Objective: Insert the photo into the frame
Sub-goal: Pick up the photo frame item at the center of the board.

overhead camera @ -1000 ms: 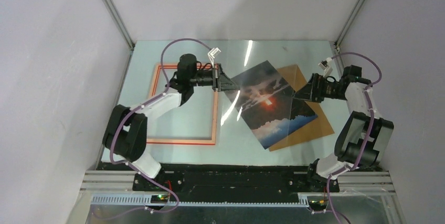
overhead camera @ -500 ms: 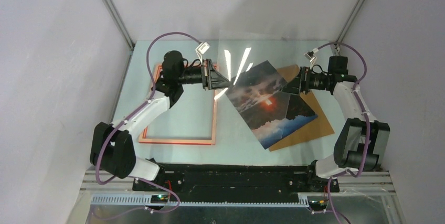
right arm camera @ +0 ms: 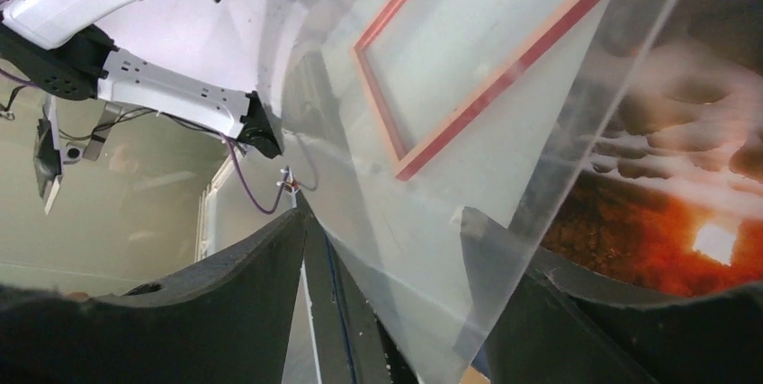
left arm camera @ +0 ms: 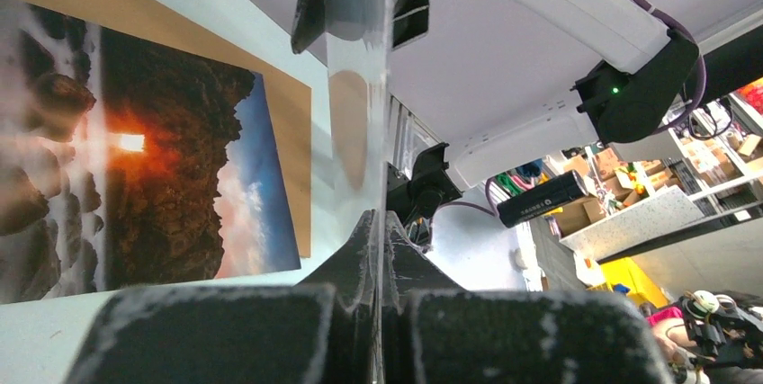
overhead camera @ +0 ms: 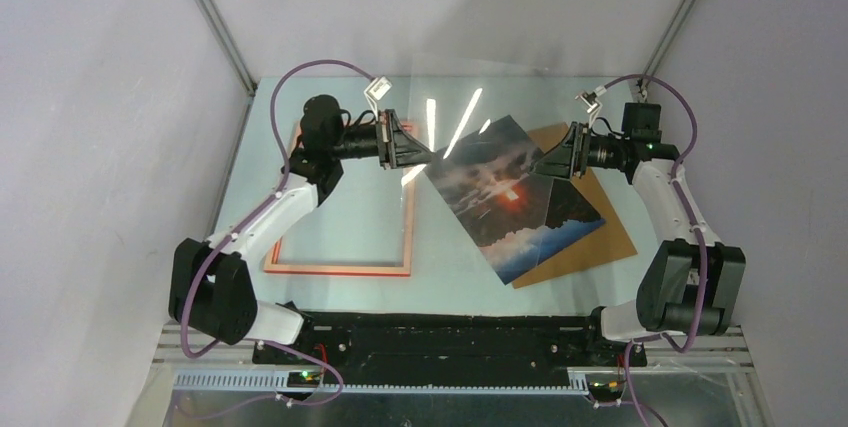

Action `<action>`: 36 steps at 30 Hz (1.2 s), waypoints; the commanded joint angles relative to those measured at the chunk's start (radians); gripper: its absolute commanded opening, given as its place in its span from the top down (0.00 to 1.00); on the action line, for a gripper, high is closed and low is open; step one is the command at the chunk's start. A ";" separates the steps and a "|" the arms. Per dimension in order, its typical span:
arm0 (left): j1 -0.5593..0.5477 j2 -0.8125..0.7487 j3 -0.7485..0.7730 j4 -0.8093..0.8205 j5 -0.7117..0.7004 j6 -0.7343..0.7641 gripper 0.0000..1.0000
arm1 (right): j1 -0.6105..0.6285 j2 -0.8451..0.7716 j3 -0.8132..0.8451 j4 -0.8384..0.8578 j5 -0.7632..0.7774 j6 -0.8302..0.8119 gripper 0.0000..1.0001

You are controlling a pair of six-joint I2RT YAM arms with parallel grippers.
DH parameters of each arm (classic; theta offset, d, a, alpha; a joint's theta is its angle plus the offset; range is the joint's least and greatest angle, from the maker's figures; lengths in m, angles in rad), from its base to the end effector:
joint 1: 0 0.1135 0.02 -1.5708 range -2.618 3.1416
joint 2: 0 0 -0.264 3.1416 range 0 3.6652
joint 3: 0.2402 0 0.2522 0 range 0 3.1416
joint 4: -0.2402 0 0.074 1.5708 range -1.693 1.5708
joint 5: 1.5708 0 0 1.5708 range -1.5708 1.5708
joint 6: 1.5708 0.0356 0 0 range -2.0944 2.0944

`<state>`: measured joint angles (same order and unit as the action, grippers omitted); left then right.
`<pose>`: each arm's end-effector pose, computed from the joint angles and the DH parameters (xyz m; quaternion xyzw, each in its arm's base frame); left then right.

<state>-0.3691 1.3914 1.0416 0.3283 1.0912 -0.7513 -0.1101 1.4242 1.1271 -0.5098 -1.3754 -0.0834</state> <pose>0.2814 -0.1427 0.3437 0.2403 0.6687 -0.6319 0.3095 0.2913 0.0029 0.3019 -0.2270 0.7201 0.5584 0.3436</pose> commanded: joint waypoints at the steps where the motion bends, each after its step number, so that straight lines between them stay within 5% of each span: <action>1: 0.013 -0.024 0.016 0.032 -0.015 -0.001 1.00 | 0.008 -0.040 0.023 -0.043 -0.063 -0.037 0.32; 20: 0.060 0.032 -0.002 0.046 -0.164 -0.010 1.00 | 0.024 -0.072 0.013 -0.063 -0.091 -0.032 0.52; 36: 0.071 0.038 -0.137 0.218 -0.345 -0.186 1.00 | 0.025 -0.048 0.013 0.017 -0.109 0.056 0.53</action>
<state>-0.3096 1.4292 0.9195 0.4225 0.8326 -0.8597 -0.0910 1.3865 1.1271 -0.5507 -1.4414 -0.0803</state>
